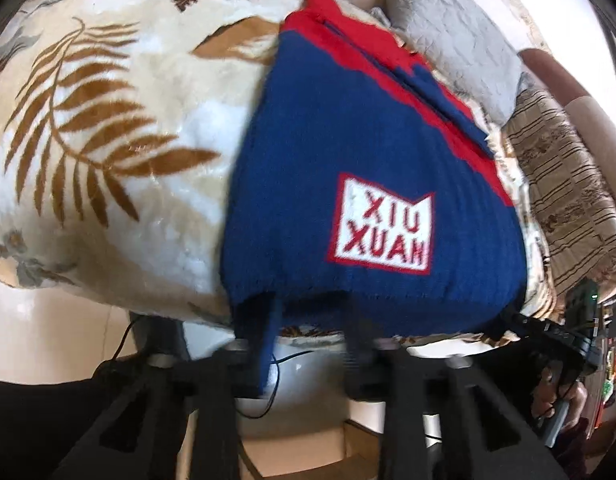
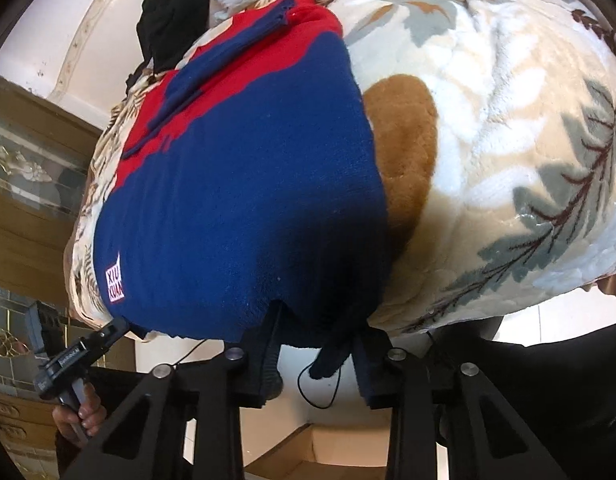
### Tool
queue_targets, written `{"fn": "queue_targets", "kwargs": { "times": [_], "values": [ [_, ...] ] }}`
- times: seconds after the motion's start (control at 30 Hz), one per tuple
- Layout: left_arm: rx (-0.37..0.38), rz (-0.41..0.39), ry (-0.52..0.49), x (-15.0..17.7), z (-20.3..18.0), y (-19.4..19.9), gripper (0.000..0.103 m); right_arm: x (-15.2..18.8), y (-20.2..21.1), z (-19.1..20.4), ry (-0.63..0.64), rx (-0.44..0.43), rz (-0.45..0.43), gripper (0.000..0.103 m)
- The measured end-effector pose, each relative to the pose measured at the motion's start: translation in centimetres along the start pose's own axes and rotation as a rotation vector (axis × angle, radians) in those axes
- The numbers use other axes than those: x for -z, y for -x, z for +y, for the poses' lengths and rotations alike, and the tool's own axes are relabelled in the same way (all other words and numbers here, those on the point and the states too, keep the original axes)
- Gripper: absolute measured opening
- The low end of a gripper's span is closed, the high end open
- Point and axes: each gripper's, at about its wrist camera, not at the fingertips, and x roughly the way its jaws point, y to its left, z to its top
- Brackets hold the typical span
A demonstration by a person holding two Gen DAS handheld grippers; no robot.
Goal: Fold small clothes
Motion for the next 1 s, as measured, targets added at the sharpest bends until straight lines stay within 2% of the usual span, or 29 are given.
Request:
{"fn": "queue_targets", "kwargs": {
  "times": [0.13, 0.17, 0.2, 0.23, 0.3, 0.4, 0.47, 0.5, 0.6, 0.63, 0.77, 0.8, 0.83, 0.9, 1.0],
  "values": [
    [0.013, 0.000, -0.021, 0.0, -0.5, -0.1, 0.008, -0.2, -0.2, -0.5, -0.044, -0.021, 0.018, 0.037],
    [0.017, 0.007, -0.021, 0.0, -0.5, -0.1, 0.008, -0.3, -0.2, -0.4, -0.049, -0.019, 0.022, 0.043],
    [0.010, 0.014, -0.020, 0.0, -0.4, -0.1, 0.008, -0.4, -0.3, -0.2, -0.049, -0.011, 0.028, 0.054],
    [-0.016, 0.022, -0.015, 0.0, -0.3, -0.2, 0.009, -0.3, -0.4, -0.1, -0.048, -0.011, 0.032, 0.072],
    [-0.041, 0.029, 0.000, 0.0, 0.1, 0.0, 0.014, -0.2, -0.5, 0.1, -0.040, -0.010, 0.018, 0.072],
    [-0.070, 0.021, 0.040, 0.3, 1.0, 0.3, 0.047, -0.3, -0.5, 0.5, -0.004, -0.007, 0.008, 0.057],
    [-0.085, 0.008, 0.066, 0.4, 1.3, 0.6, 0.056, -0.5, -0.6, 0.4, -0.004, 0.000, 0.019, 0.037],
    [-0.082, 0.010, 0.068, 0.4, 1.4, 0.5, 0.056, -0.5, -0.6, 0.4, -0.003, 0.002, 0.025, 0.036],
    [-0.082, 0.047, 0.076, 0.4, 1.5, -0.3, 0.058, -0.4, -0.5, 0.8, 0.019, 0.003, 0.033, 0.021],
    [-0.083, 0.054, 0.083, 0.3, 1.6, -0.5, 0.058, -0.4, -0.4, 1.1, 0.036, 0.000, 0.039, 0.017],
    [-0.057, 0.058, 0.116, 0.0, 2.1, -1.1, 0.057, -0.3, 1.6, 2.2, 0.072, -0.055, 0.025, 0.015],
    [-0.047, 0.057, 0.120, 0.0, 2.1, -1.2, 0.050, -0.3, 2.2, 2.5, 0.081, -0.065, 0.015, 0.015],
    [-0.006, 0.053, 0.124, 0.0, 2.2, -1.1, 0.035, -0.4, 2.7, 2.6, 0.082, -0.079, 0.008, 0.015],
    [0.028, 0.049, 0.117, 0.0, 2.0, -1.0, 0.024, -0.6, 3.5, 2.7, 0.075, -0.119, -0.004, 0.015],
    [0.022, 0.044, 0.106, 0.0, 1.9, -0.8, 0.013, -0.8, 3.7, 2.8, 0.083, -0.119, -0.017, 0.015]
  ]
}}
